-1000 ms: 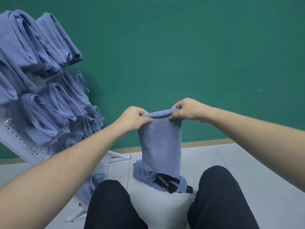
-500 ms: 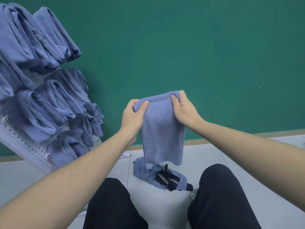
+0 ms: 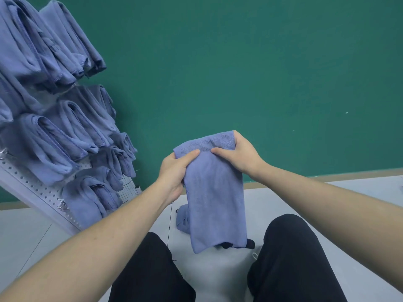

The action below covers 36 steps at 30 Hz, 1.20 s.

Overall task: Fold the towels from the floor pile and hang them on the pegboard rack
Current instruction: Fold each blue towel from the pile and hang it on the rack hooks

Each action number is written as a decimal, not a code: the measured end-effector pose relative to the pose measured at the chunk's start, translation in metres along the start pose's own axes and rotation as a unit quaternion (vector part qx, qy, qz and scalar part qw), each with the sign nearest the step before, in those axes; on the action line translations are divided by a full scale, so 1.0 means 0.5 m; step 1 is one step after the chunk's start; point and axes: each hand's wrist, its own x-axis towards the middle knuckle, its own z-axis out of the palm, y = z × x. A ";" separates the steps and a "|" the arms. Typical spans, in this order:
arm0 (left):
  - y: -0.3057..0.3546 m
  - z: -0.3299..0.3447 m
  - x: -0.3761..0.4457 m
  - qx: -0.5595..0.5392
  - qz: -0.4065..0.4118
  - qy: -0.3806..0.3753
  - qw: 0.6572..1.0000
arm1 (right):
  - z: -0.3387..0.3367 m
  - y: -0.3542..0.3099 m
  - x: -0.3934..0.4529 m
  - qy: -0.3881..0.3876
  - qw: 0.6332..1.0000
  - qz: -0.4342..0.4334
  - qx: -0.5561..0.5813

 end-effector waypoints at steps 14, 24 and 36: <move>-0.017 0.052 0.016 0.174 0.157 0.133 0.963 | 0.039 -0.024 0.006 0.057 0.998 0.026 -0.012; 0.000 0.069 0.016 0.217 0.133 0.092 0.963 | 0.043 -0.046 -0.017 -0.014 1.000 -0.022 0.003; 0.010 0.054 0.012 0.106 0.110 -0.010 0.988 | 0.029 -0.054 -0.030 -0.137 0.974 -0.017 0.178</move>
